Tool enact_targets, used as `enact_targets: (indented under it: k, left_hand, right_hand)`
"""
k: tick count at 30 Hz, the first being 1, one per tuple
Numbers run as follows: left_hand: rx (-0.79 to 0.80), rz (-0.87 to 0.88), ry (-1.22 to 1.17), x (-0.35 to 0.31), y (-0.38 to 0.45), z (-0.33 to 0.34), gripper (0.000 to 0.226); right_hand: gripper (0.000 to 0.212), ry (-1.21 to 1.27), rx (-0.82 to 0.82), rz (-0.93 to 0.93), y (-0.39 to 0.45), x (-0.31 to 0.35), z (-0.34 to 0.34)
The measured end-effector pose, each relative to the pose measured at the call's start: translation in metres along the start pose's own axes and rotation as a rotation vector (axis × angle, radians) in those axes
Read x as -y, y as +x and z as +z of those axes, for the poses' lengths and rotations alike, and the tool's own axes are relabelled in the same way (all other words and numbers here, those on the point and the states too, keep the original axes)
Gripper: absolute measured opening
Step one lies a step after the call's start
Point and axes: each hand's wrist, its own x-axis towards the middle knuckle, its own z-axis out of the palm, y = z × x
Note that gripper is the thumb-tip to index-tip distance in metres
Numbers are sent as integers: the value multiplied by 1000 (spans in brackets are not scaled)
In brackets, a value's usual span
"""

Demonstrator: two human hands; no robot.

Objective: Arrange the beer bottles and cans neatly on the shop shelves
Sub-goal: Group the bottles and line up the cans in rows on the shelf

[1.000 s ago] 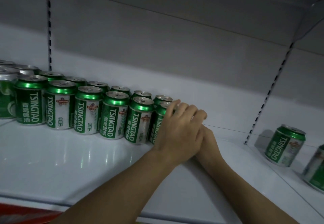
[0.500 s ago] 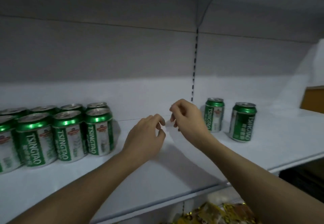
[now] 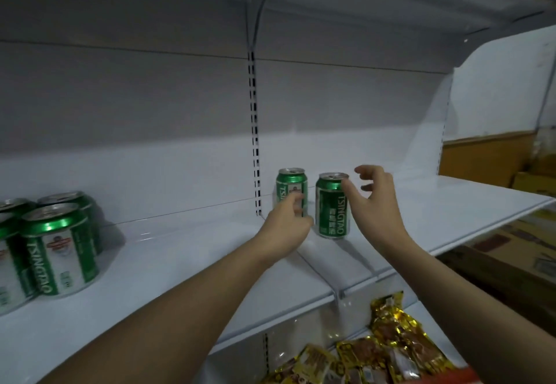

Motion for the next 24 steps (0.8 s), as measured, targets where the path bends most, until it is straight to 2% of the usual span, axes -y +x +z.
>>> enact_targets:
  k: [3,6,9,14,18,21,24]
  left_hand:
    - [57,-46,-83,-2,5,13,62]
    - [66,-41,-134,0,7,22,67]
    - [38,-45,-178,5,9,26,67]
    - [47,-51,-229,4,5,24,70]
    - [-9,50,-243,-3,-6,8,51]
    - [-69,89,-295,-7,-16,-14,38]
    - [-101,67,-361,-12,-28,-41,44]
  right_hand:
    - [53,100,162,174,-2,-17,-1]
    - [56,216,303,241,-5,-28,2]
    - [49,158,289,174,-6,-35,5]
    - [43,258,248,206,-10,-31,4]
    - [34,300,221,179,-15,-14,7]
    - [33,348,273,174,-20,9,12]
    - [32,404,344,147,-30,39,20]
